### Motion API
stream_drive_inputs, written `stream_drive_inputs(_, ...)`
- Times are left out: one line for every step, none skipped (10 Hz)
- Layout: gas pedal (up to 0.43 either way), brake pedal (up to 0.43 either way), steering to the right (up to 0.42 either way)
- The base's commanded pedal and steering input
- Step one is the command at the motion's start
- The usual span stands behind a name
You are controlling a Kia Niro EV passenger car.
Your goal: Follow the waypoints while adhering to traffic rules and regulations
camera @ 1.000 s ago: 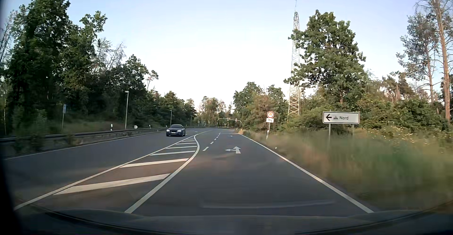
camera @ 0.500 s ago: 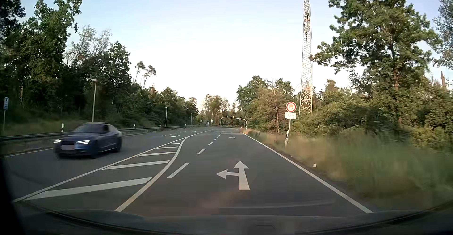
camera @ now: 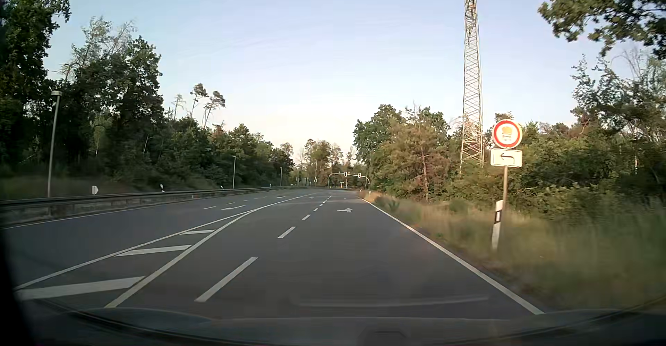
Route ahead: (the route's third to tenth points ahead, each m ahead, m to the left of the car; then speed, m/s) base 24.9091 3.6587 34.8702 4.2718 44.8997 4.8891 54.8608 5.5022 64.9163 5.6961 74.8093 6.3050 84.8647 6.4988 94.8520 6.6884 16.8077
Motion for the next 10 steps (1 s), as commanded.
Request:
stream_drive_inputs(0.0, 0.012, -0.006)
stream_drive_inputs(0.0, 0.012, -0.006)
stream_drive_inputs(0.0, 0.012, -0.005)
stream_drive_inputs(0.0, 0.012, -0.003)
stream_drive_inputs(0.0, 0.018, 0.0)
stream_drive_inputs(0.0, 0.024, 0.0)
stream_drive_inputs(0.0, 0.024, 0.0)
stream_drive_inputs(0.0, 0.024, 0.0)
stream_drive_inputs(0.0, 0.024, 0.0)
stream_drive_inputs(0.0, 0.024, 0.0)
